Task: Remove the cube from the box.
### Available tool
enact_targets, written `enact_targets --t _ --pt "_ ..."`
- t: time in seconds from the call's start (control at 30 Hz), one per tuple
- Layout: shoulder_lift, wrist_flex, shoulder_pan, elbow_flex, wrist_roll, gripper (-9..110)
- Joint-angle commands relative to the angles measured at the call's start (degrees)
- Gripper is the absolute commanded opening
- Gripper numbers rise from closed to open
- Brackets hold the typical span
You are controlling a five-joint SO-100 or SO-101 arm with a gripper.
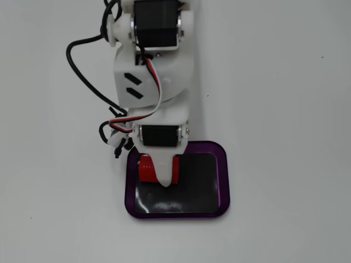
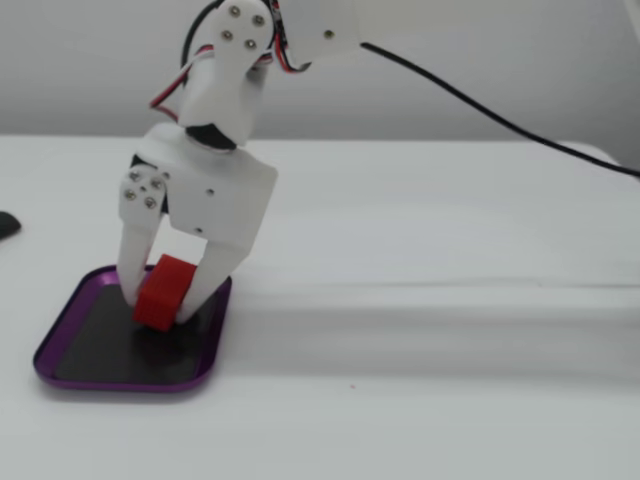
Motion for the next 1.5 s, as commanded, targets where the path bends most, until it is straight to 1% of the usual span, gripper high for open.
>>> enact_targets --t 0.0,0.13,0.27,0.4,0.6,0.7,0.83,1.03,1.13,1.3,1.47 --pt "0.53 -0.35 0.0 -1.14 -0.26 0" --pt "1.49 0.35 -0.26 -1.93 -0.09 0" --pt "5.1 3.69 -0.18 -9.05 0.18 0" --pt "9.32 7.03 -0.26 -12.74 0.44 0" --pt "20.48 7.38 -0.26 -11.6 0.7 0" --pt "26.46 7.38 -0.53 -5.63 0.79 0" --pt "33.66 5.36 -0.79 9.23 0.79 0" --pt "45.18 -8.0 -0.97 36.47 0.53 0" --pt "50.36 -13.97 -0.97 47.37 0.53 0" --pt "54.93 -18.63 -0.97 58.54 0.0 0" --pt "55.46 -24.52 -0.97 67.5 -0.09 0"
